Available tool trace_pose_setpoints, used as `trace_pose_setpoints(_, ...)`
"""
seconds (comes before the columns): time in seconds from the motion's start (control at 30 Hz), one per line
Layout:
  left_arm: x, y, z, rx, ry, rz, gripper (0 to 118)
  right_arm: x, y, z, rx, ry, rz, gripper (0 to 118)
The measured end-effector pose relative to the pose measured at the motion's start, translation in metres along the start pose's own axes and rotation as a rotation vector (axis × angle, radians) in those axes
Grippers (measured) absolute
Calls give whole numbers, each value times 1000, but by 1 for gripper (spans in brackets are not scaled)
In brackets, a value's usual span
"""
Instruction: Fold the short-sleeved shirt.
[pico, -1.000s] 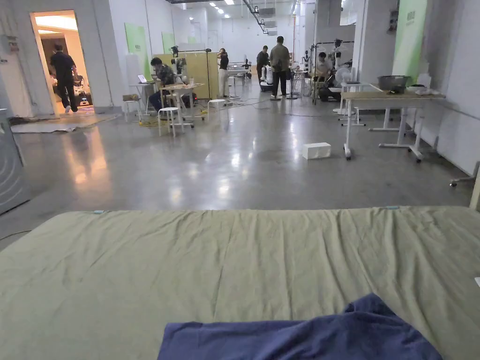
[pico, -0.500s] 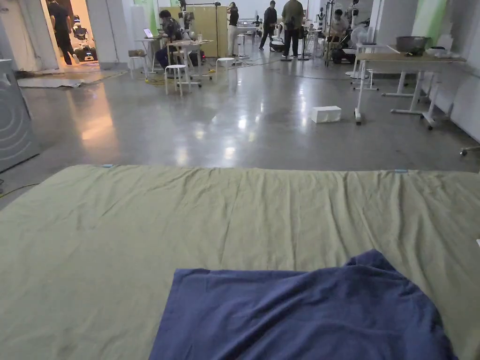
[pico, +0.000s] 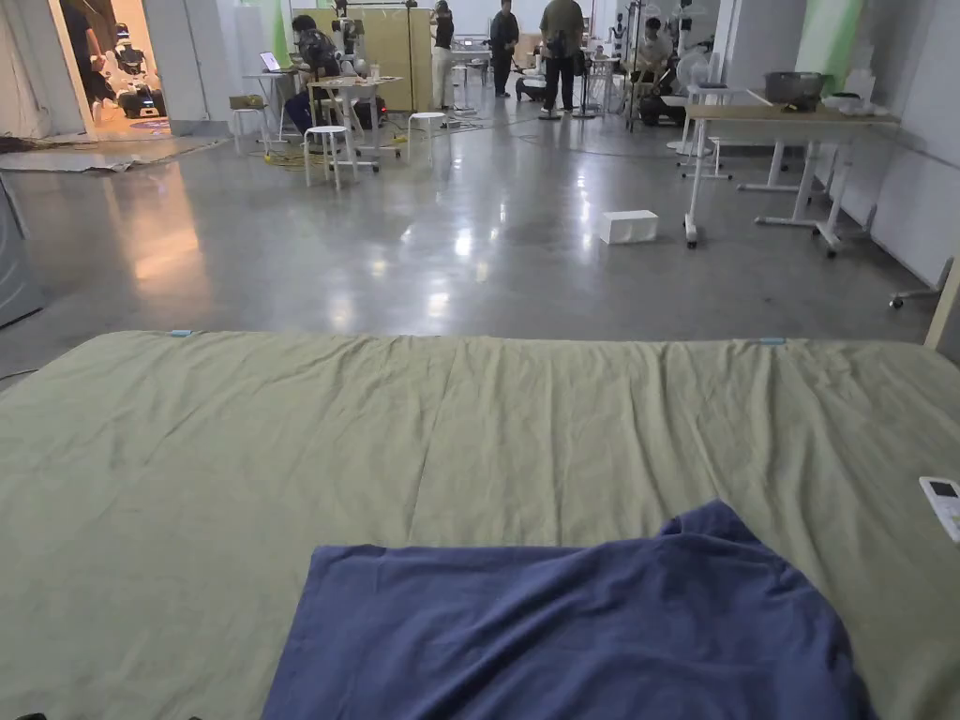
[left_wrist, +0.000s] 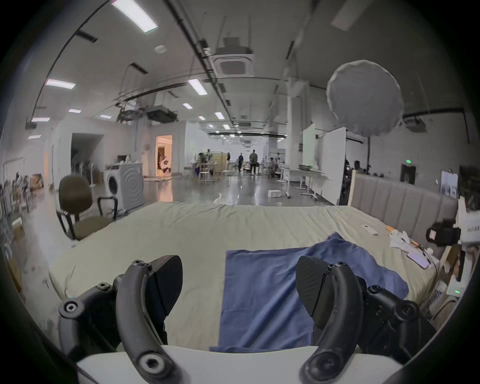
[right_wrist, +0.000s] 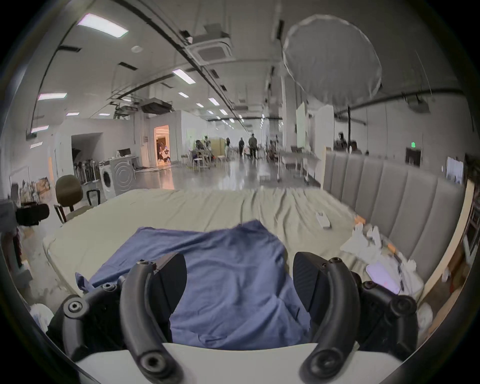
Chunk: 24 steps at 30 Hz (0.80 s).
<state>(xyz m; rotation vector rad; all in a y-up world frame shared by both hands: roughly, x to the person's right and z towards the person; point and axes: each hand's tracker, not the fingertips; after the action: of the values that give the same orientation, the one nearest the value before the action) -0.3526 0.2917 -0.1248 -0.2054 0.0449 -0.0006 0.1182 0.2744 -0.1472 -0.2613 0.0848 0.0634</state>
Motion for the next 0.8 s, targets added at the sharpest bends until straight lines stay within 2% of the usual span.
trace_pose_setpoints(0.1, 27, 11, 9, 23, -54, -17, 84, -27, 26, 12, 76, 27, 66, 88)
trace_pose_setpoints(0.2, 47, 21, 19, 65, -26, -27, 70, -37, 31, 17, 105, 43, 75, 86)
trace_pose_setpoints(0.23, 52, 23, 22, 82, -8, -47, 53, -40, 33, 19, 109, 52, 72, 76)
trace_pose_setpoints(0.3, 59, 27, 26, 107, 33, -96, 20, -43, 33, 23, 125, 98, 65, 34)
trace_pose_setpoints(0.33, 61, 29, 26, 102, 31, -94, 15, -46, 29, 22, 89, 104, 30, 14)
trace_pose_setpoints(0.4, 58, 31, 30, 86, -37, -60, 4, -50, 27, 23, 85, 104, 50, 9)
trace_pose_setpoints(0.43, 57, 30, 33, 76, -87, -37, 4, -51, 25, 23, 69, 129, 64, 0)
trace_pose_setpoints(0.47, 53, 28, 33, 75, -96, -23, 2, -54, 20, 23, 39, 120, 55, 0)
trace_pose_setpoints(0.53, 54, 26, 33, 47, -86, -41, 0, -60, 25, 28, 112, 101, 166, 0)
trace_pose_setpoints(0.57, 56, 24, 34, 36, -72, -62, 0, -60, 19, 25, 38, 117, 121, 0)
trace_pose_setpoints(0.6, 56, 22, 34, 30, -72, -79, 0, -63, 19, 26, 58, 108, 132, 0)
trace_pose_setpoints(0.63, 56, 20, 35, 24, -77, -85, 0, -66, 23, 29, 121, 103, 190, 0)
trace_pose_setpoints(0.7, 56, 19, 37, 21, -86, -80, 0, -64, 20, 25, 65, 128, 134, 0)
trace_pose_setpoints(0.8, 54, 18, 37, 14, -103, -76, 0, -66, 20, 24, 72, 131, 135, 0)
